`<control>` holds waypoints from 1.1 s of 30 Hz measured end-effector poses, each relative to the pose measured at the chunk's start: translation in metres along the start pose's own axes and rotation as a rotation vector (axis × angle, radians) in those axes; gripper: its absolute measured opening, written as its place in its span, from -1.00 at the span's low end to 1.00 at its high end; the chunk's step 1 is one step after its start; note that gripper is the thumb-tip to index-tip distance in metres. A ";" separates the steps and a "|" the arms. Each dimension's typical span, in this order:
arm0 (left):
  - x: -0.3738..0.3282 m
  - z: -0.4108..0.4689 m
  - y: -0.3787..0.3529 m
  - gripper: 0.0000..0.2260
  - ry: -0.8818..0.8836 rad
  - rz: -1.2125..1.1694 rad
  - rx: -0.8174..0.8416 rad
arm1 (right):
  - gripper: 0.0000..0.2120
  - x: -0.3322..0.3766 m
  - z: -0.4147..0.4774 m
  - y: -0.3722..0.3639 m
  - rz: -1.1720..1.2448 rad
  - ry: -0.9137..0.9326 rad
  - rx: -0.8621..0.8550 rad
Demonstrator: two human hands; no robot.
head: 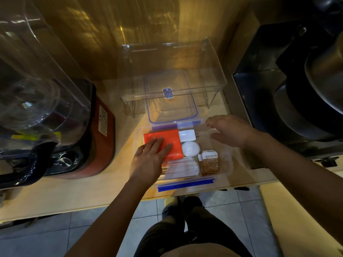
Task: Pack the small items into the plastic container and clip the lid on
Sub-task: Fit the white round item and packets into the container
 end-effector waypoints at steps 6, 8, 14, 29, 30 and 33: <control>-0.001 -0.001 0.002 -0.40 0.007 -0.010 0.003 | -0.79 0.006 -0.009 -0.027 -0.365 0.215 0.018; -0.001 -0.001 0.003 -0.42 0.004 -0.009 0.006 | -0.79 0.011 -0.009 -0.033 -0.450 0.311 -0.029; -0.001 -0.001 0.003 -0.41 0.006 -0.003 0.009 | -0.66 0.018 0.001 -0.064 -0.378 0.247 0.155; 0.000 0.000 0.001 -0.42 0.000 -0.005 -0.003 | -0.73 0.019 0.016 -0.067 -0.173 0.072 0.486; 0.000 0.000 0.001 -0.42 -0.002 -0.005 -0.004 | -0.72 0.019 0.016 -0.068 -0.155 0.058 0.484; 0.001 0.000 0.000 -0.42 0.003 -0.024 0.002 | -0.60 0.022 0.013 -0.073 -0.150 0.028 0.463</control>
Point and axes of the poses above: each hand's wrist, its own z-axis towards the middle knuckle, its own y-axis out of the back of the hand, x = y × z, the point moved 3 cm from there along z, towards the middle knuckle, and after that the axes turned 8 degrees about -x, right-handed, at the moved point
